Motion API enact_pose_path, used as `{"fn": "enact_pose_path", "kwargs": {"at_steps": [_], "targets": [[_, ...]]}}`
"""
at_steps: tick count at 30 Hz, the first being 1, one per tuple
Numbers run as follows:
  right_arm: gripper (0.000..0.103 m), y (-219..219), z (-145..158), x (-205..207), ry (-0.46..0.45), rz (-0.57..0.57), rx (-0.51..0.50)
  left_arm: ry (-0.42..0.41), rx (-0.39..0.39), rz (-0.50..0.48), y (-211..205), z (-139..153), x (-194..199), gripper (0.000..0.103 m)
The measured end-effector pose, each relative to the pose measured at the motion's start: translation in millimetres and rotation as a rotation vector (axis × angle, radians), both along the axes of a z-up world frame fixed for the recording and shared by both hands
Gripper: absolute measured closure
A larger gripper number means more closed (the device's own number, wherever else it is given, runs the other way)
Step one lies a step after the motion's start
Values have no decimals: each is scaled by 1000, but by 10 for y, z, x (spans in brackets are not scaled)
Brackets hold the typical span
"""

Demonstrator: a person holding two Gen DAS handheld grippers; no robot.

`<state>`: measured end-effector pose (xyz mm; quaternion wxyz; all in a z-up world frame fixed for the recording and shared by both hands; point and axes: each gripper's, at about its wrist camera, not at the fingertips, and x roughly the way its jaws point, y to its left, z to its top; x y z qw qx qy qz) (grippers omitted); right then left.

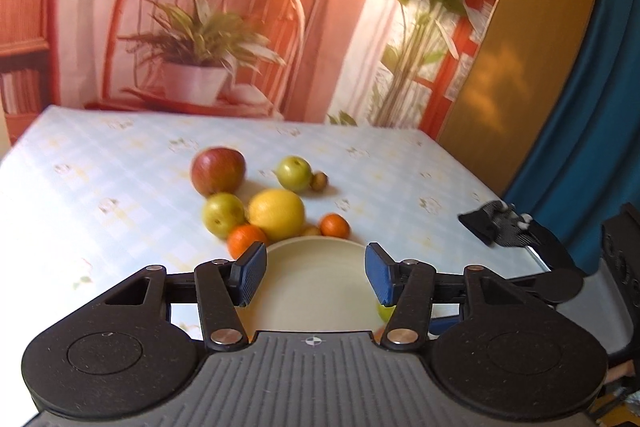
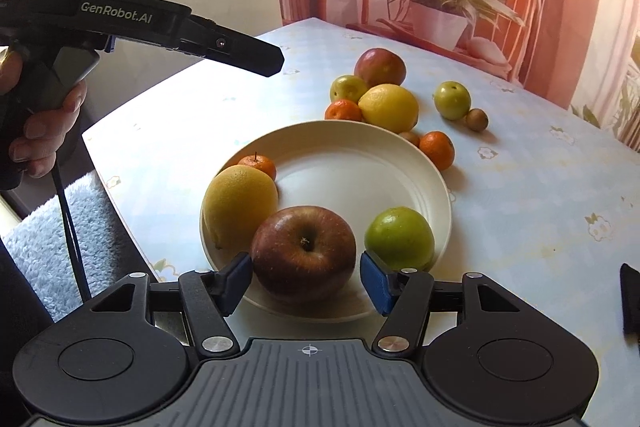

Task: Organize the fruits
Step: 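Open both grippers to release the apple in the plate and withdraw, then move both grippers to the second yellow grapefruit in the cluster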

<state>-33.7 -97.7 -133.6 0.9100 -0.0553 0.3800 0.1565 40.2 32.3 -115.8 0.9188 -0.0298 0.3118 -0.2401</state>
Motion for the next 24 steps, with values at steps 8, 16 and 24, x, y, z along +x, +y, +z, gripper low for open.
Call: {"fn": "enact_pose_path", "kwargs": {"at_steps": [8, 16, 24], "targets": [[47, -162, 102, -140, -168, -136, 69, -109, 13, 122, 137, 216, -37, 46], [46, -385, 251, -106, -283, -267, 101, -151, 52, 223, 208, 362, 12, 45], [45, -551, 347, 157, -286, -319, 72, -155, 93, 248, 218, 432, 107, 45]]}}
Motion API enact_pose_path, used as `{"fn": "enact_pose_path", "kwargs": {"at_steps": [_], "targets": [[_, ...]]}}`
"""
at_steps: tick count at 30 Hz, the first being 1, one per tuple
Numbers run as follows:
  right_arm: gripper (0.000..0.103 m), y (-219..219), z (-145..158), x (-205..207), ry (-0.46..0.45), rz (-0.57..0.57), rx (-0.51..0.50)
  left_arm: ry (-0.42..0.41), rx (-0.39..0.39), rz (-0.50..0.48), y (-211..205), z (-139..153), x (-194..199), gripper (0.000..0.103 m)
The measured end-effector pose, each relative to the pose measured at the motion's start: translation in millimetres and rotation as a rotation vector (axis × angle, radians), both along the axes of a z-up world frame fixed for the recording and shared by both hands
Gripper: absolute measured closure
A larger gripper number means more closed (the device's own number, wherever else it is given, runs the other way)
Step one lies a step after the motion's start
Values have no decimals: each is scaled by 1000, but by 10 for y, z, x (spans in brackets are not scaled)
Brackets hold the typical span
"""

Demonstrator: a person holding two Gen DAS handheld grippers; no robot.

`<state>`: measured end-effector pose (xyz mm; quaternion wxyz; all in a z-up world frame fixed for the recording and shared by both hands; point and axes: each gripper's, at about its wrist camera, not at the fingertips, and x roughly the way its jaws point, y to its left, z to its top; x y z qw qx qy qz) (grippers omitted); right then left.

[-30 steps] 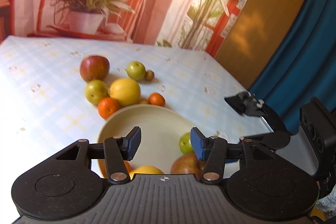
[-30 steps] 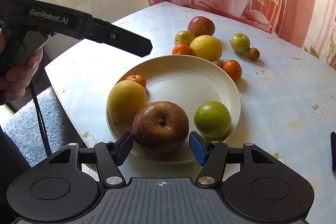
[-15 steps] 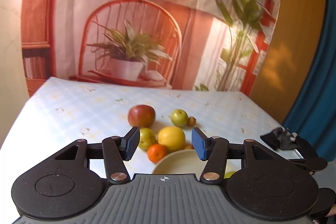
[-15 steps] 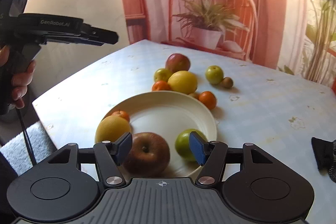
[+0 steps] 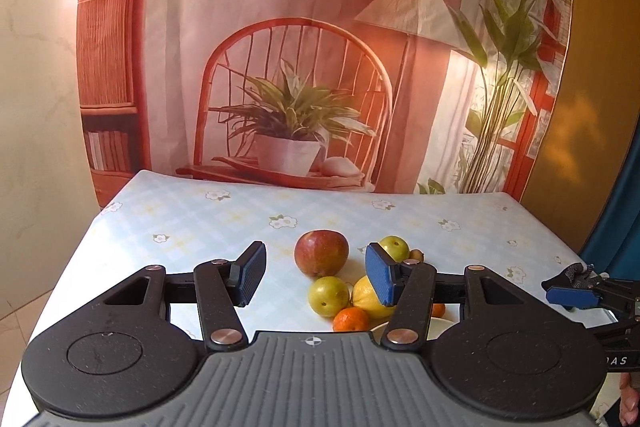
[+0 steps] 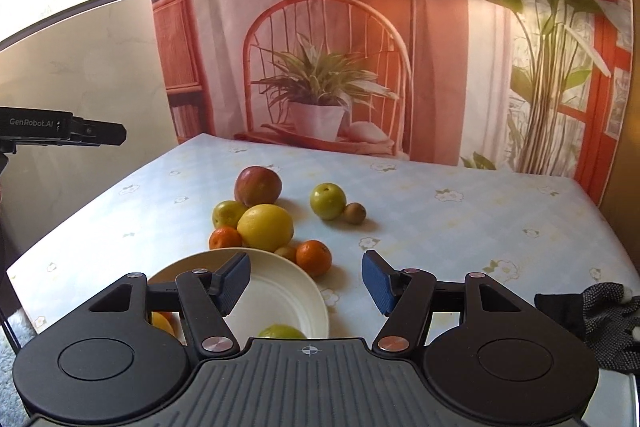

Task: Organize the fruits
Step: 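Move both grippers to the second yellow grapefruit in the cluster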

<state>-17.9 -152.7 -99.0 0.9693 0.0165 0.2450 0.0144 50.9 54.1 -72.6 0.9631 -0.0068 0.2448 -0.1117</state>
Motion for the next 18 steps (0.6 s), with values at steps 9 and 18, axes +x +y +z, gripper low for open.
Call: {"fn": "enact_pose_path", "kwargs": {"at_steps": [9, 18], "targets": [[46, -103, 67, 417, 8, 3, -21, 17, -12, 55, 26, 56, 262, 45], [46, -226, 48, 722, -13, -67, 51, 31, -16, 101, 22, -22, 467, 45]]}}
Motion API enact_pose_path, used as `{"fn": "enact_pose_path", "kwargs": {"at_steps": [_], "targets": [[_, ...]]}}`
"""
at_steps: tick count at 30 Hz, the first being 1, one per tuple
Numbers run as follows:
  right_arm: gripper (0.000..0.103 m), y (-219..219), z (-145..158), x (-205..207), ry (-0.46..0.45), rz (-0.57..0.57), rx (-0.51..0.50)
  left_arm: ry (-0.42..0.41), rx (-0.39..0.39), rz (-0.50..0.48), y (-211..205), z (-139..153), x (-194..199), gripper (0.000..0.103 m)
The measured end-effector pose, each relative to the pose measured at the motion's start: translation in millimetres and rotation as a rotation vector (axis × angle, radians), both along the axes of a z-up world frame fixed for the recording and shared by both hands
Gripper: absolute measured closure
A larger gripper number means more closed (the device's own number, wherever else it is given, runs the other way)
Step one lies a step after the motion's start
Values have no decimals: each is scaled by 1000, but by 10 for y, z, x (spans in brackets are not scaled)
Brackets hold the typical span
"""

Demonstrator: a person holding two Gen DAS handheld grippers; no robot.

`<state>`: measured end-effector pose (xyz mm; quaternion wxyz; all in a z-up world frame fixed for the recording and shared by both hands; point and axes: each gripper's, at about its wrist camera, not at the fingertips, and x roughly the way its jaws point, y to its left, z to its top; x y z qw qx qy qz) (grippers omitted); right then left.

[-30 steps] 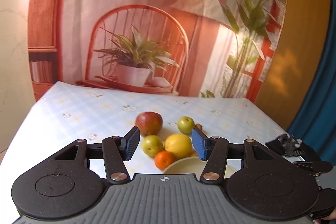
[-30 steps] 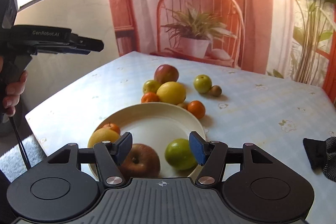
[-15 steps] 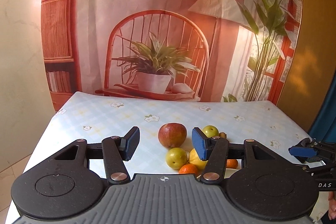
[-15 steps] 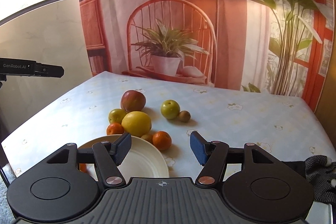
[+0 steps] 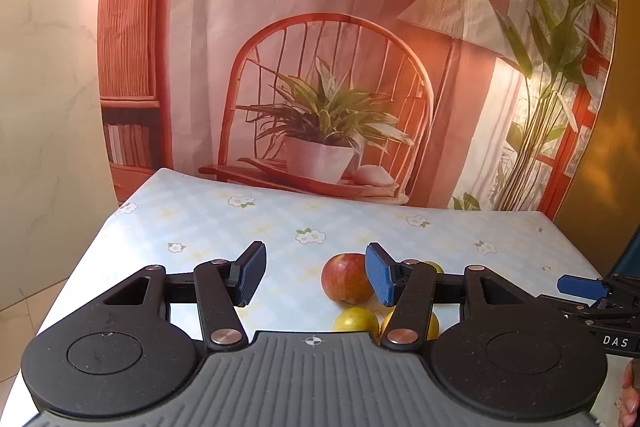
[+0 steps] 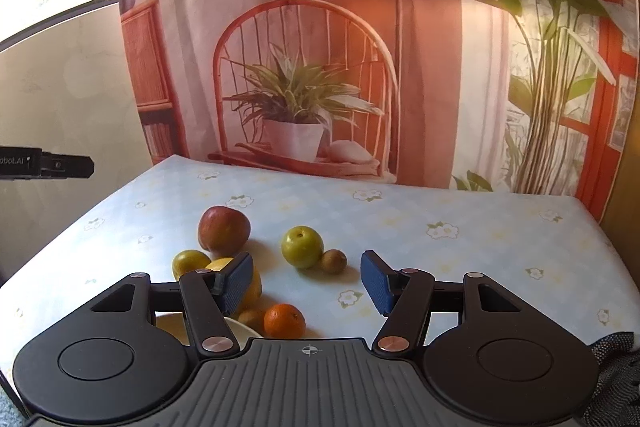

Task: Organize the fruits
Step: 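Move both grippers to the second yellow grapefruit in the cluster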

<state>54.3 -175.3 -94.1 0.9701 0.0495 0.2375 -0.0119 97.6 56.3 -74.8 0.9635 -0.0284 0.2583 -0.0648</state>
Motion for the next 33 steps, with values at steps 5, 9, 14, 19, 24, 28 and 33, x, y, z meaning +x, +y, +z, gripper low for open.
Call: {"fn": "enact_pose_path", "kwargs": {"at_steps": [5, 9, 14, 19, 24, 28, 33], "targets": [[49, -113, -84, 139, 28, -19, 36, 40, -2, -15, 48, -60, 158, 45], [49, -101, -107, 334, 58, 12, 5, 57, -14, -32, 87, -78, 313, 46], [60, 117, -179, 624, 116, 130, -84, 89, -4, -48, 103, -200, 476, 46], [83, 300, -243, 864, 160, 240, -116, 121, -32, -76, 94, -362, 547, 48], [88, 431, -317, 1008, 189, 291, -129, 146, -32, -143, 18, -480, 568, 56], [88, 537, -374, 1052, 200, 329, -145, 176, -58, -169, -20, -554, 619, 61], [89, 559, -396, 1073, 196, 334, -149, 196, -58, -208, -106, -612, 668, 64]]}}
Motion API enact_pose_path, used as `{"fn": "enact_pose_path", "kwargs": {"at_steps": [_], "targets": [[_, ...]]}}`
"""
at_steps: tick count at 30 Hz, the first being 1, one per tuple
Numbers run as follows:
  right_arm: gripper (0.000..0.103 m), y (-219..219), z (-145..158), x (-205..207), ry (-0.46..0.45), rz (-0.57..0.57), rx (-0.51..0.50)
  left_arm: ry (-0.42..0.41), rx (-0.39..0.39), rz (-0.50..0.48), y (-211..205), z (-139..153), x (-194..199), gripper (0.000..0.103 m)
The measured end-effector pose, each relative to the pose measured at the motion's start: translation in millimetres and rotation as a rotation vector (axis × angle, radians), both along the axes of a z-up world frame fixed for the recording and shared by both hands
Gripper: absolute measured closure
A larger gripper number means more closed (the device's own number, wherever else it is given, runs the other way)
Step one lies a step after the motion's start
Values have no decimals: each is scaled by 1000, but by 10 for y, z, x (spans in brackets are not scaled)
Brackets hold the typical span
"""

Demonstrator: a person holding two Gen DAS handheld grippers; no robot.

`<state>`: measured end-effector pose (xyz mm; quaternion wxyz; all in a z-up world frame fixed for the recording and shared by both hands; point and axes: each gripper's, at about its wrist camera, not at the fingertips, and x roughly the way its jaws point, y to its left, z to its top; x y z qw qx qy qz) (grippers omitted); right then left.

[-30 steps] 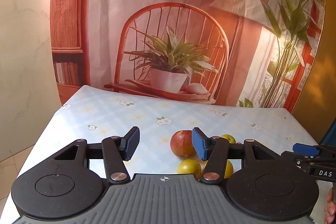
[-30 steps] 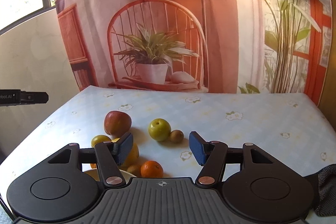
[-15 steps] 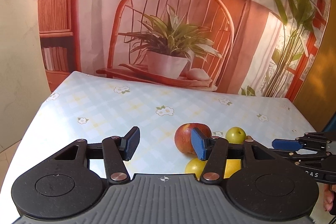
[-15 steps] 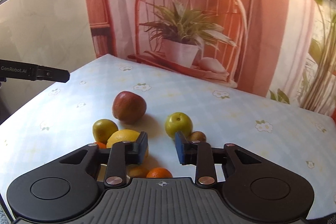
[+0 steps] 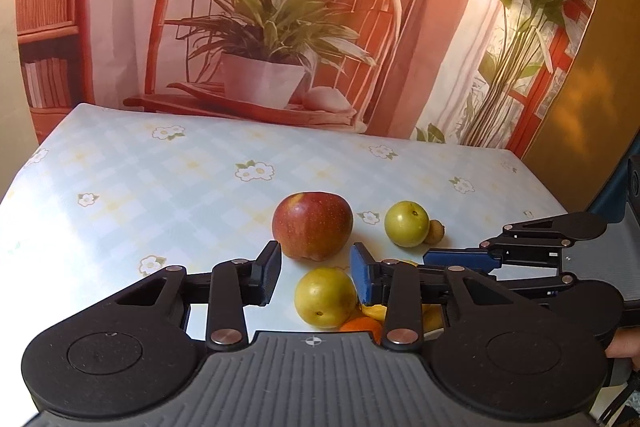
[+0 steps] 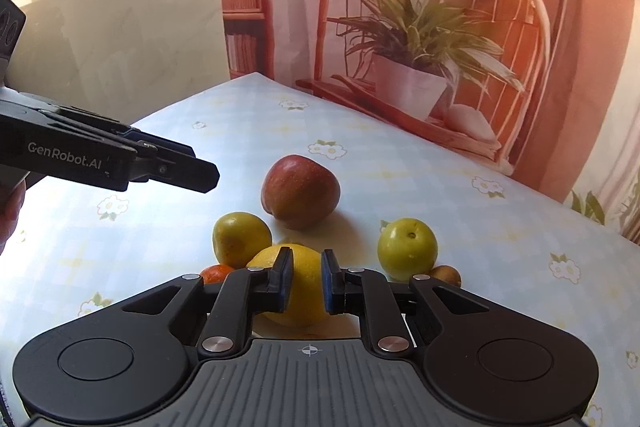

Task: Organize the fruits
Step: 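Move both grippers to the second yellow grapefruit in the cluster, then close both grippers on the yellow grapefruit and lift it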

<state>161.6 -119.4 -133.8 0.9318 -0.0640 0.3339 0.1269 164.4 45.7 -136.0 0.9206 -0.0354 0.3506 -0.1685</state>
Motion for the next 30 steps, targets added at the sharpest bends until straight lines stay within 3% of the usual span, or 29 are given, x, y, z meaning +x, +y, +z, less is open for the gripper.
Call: {"fn": "enact_pose_path", "kwargs": {"at_steps": [11, 21, 24, 30], "targets": [[89, -337, -49, -46, -30, -108, 38, 70, -43, -75, -250, -172, 156, 71], [90, -492, -135, -63, -37, -157, 62, 112, -114, -147, -542, -298, 298, 71], [89, -530, -155, -75, -34, -169, 60, 142, -169, -148, -562, -334, 372, 71], [78, -599, -137, -229, -48, -155, 97, 163, -201, -123, -597, -344, 503, 71]]}}
